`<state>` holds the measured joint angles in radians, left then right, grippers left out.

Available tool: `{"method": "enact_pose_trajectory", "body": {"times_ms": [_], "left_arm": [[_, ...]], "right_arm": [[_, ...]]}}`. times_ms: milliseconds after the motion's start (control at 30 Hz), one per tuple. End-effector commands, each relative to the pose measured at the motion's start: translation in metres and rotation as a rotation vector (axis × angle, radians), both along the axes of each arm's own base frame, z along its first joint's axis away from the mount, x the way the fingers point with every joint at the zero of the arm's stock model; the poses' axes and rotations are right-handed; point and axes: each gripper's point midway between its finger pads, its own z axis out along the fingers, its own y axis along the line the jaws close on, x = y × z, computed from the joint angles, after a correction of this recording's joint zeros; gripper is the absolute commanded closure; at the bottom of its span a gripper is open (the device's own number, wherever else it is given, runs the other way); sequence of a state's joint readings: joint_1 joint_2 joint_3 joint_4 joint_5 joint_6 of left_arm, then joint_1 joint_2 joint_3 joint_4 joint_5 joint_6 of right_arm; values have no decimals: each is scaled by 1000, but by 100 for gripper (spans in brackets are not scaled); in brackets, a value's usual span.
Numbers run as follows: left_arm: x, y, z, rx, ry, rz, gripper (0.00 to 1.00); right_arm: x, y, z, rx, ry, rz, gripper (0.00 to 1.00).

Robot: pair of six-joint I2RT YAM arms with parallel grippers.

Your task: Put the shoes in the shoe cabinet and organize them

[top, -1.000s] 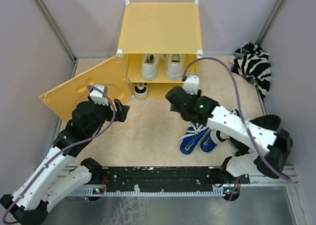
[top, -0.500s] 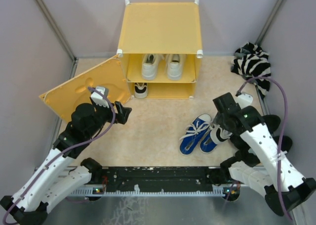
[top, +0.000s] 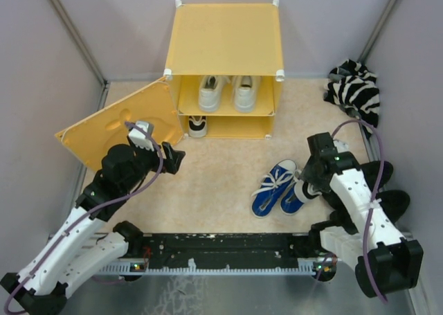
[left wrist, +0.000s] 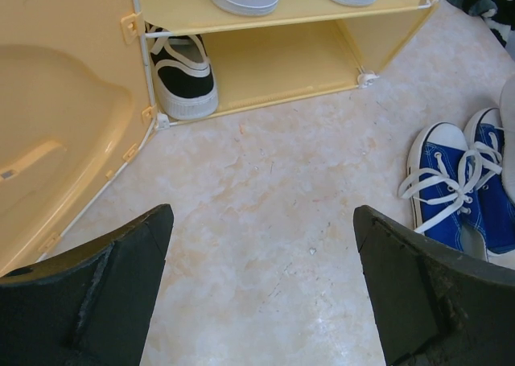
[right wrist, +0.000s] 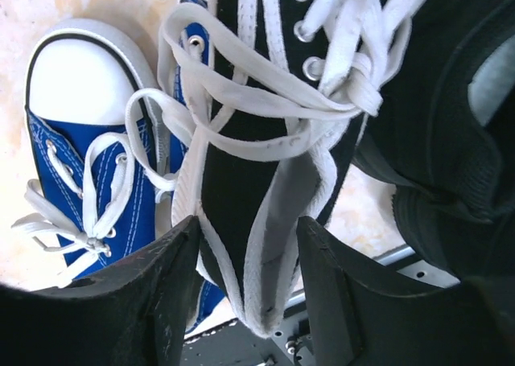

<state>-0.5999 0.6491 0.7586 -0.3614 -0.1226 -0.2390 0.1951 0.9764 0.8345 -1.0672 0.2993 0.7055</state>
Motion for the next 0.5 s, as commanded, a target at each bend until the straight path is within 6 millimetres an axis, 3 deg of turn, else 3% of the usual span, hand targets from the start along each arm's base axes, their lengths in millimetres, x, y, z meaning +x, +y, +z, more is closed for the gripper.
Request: {"method": "enact_pose_trajectory", "body": {"times_ms": [0, 133, 167, 233, 300, 467], "left_arm": [[3, -2, 0, -7, -6, 3, 1], [5, -1, -2, -1, 0, 11, 1], [5, -2, -3, 1, 2, 11, 1], [6, -3, -2, 1, 3, 8, 1], [6, -4, -1, 0, 3, 3, 1], [6, -3, 3, 1, -4, 6, 1]], "right_arm": [[15, 9, -8, 43, -41, 50, 51], [17, 14, -15, 67, -44, 57, 63], [18, 15, -15, 71, -46, 61, 71], [19, 15, -14, 70, -53, 68, 98], [21, 13, -4, 58, -78, 76, 100], [24, 7, 48, -1, -206, 110, 100]]}}
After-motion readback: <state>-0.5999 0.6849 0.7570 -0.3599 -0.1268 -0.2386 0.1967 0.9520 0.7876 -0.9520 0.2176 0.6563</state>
